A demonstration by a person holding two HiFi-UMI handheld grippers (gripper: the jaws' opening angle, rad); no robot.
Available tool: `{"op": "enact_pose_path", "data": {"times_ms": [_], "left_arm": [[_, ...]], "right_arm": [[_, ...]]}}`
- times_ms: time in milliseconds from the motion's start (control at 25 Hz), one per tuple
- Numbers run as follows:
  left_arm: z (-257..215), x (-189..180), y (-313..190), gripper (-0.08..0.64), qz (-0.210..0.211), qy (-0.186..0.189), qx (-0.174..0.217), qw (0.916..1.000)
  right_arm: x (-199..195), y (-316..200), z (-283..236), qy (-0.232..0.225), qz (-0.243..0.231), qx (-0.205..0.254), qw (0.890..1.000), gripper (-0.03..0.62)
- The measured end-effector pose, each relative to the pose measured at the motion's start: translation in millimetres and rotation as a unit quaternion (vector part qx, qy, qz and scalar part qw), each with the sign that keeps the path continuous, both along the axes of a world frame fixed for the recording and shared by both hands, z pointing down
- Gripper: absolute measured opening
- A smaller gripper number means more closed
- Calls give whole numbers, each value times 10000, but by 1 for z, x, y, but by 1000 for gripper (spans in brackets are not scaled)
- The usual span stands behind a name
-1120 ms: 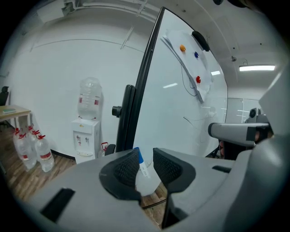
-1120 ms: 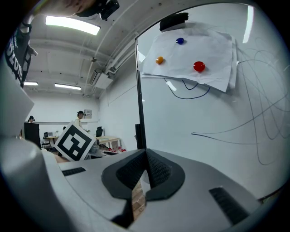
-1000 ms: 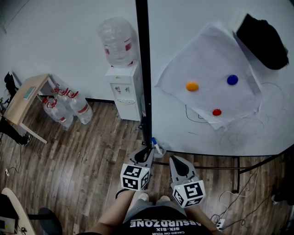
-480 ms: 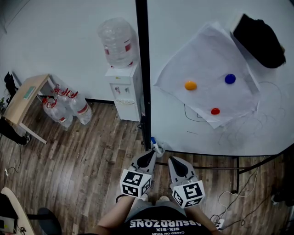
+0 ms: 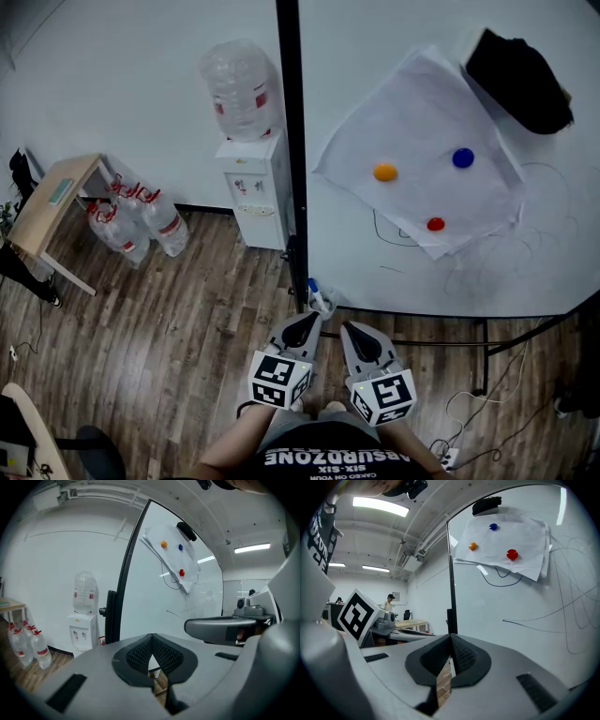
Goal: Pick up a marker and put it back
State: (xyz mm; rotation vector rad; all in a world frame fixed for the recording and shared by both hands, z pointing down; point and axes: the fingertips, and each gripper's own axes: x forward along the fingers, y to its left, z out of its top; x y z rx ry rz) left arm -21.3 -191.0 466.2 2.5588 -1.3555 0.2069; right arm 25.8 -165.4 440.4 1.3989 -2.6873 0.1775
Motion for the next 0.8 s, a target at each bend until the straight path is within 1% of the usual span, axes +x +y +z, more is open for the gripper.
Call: {"op": "enact_pose_path", "data": {"times_ms": [360,560,800], "left_arm": [[-3,-1,8,8,11,-8,51,10000],[-5,1,10,8,41,46,56,10000],[-10,3,13,8,65,98,79,9999]], "right_arm": [[0,7,-1,-1,2,18,10000,-2],[3,9,0,3,58,-2,10000,-2],[3,13,-1,16,4,34,10000,-2]]}}
